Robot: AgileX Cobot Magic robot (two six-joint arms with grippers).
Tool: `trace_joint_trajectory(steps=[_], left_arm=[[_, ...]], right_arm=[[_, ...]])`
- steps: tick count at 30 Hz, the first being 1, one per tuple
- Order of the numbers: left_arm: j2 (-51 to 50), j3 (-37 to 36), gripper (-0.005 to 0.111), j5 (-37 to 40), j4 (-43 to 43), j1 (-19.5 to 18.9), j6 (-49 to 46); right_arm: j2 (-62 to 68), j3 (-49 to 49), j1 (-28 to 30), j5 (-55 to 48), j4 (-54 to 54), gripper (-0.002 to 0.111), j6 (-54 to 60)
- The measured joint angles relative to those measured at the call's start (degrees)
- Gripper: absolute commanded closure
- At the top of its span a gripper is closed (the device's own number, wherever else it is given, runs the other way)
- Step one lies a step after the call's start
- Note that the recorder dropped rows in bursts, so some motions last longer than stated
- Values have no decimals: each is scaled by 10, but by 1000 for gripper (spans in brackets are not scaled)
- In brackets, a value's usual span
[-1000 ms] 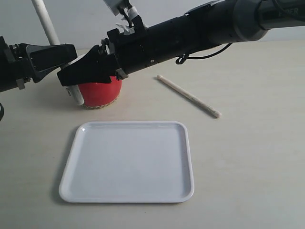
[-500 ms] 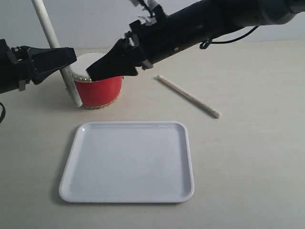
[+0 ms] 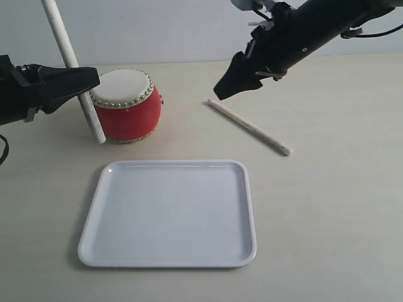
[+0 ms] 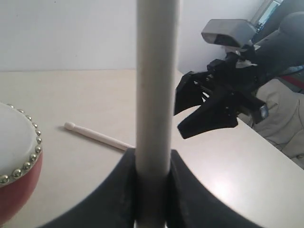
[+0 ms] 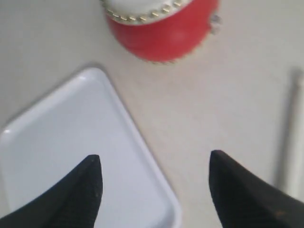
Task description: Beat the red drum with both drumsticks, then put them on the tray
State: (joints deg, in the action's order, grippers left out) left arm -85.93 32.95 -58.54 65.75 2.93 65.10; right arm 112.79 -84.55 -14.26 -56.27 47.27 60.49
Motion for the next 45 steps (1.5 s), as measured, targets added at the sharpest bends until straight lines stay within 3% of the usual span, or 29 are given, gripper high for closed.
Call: trace_joint_trajectory(steps=[5,14,23,30,45], left_arm=[[0,0,107,1,0,0,0],[0,0,107,14,0,0,0],[0,0,107,15,0,0,0],[0,0,107,15,0,0,0],[0,0,107,15,0,0,2]], right_arm=[[0,0,0,58,-129,47,-115],[28,0,0,82,-229,47,-146],[83,0,0,126,-271,47,-146],[98,0,0,117,-279,53,-147],[122,0,0,106,-279,53,-152]])
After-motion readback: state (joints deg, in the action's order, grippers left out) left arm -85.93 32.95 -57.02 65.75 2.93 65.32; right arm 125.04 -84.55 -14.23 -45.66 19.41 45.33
